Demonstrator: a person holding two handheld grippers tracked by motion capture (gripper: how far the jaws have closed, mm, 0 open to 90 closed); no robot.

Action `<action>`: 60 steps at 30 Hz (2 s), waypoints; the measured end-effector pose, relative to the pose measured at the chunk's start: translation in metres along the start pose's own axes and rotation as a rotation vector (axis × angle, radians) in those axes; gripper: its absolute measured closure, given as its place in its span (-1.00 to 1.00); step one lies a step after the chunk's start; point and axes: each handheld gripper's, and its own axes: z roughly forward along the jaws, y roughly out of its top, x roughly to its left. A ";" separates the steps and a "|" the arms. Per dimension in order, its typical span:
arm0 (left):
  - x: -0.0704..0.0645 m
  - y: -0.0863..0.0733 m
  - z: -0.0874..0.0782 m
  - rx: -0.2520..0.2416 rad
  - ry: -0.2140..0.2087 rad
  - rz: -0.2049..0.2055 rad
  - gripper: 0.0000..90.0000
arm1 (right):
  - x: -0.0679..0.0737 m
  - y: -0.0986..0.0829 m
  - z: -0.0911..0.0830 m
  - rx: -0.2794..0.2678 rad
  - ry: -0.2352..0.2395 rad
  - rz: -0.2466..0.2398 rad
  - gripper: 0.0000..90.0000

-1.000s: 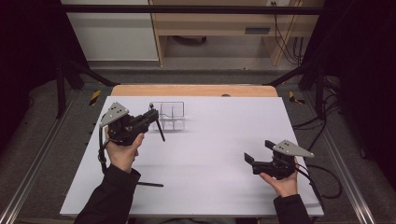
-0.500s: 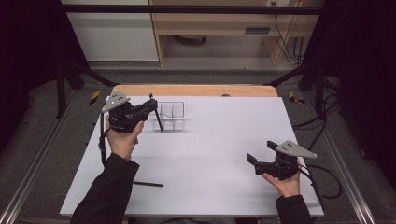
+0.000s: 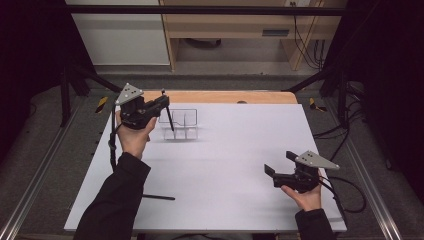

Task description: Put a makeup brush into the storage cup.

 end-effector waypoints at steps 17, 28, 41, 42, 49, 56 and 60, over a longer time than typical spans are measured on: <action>0.004 0.019 0.028 0.012 0.038 0.016 0.87 | 0.001 0.001 0.000 -0.009 0.008 0.011 -0.88; 0.016 0.019 0.045 0.018 0.072 -0.006 0.87 | 0.001 0.001 0.001 -0.010 0.011 0.009 -0.88; 0.026 0.013 0.062 0.018 0.096 -0.011 0.87 | 0.001 0.001 0.001 -0.015 0.019 0.008 -0.88; 0.026 0.013 0.062 0.017 0.096 -0.010 0.87 | 0.001 0.001 0.001 -0.014 0.021 0.009 -0.88; 0.028 0.009 0.070 0.024 0.099 -0.004 0.87 | 0.002 0.001 0.001 -0.015 0.022 0.007 -0.88; 0.028 0.006 0.075 0.029 0.104 0.008 0.86 | 0.002 0.001 0.002 -0.011 0.025 0.010 -0.88; 0.030 0.004 0.078 0.037 0.101 0.009 0.86 | 0.002 0.001 0.002 -0.013 0.025 0.006 -0.88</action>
